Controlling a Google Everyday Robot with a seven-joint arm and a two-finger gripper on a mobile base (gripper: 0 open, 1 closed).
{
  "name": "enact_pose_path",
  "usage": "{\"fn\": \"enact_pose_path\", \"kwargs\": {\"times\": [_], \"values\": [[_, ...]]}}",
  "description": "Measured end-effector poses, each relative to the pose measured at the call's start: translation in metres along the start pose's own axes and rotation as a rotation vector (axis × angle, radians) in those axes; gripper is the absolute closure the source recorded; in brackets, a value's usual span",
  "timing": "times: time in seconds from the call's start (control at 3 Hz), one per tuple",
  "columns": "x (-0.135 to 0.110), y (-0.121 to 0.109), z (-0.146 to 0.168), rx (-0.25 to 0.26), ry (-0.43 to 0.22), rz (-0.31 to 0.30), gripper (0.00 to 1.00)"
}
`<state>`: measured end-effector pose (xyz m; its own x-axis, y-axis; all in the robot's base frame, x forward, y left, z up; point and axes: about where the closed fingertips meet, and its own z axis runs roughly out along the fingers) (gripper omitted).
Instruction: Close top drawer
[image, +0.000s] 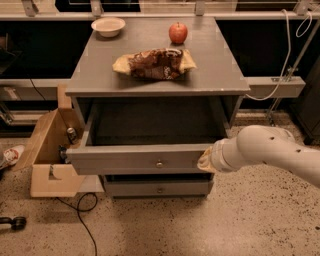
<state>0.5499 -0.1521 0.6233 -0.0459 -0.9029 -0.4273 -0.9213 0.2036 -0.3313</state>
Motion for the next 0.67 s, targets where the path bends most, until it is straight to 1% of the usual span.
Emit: {"fn": "enact_pose_path", "kwargs": {"times": [0.33, 0.67], "values": [[0.007, -0.021, 0.001, 0.032, -0.086, 0.039, 1.00], [0.016, -0.042, 0.006, 0.059, -0.161, 0.091, 1.00]]}}
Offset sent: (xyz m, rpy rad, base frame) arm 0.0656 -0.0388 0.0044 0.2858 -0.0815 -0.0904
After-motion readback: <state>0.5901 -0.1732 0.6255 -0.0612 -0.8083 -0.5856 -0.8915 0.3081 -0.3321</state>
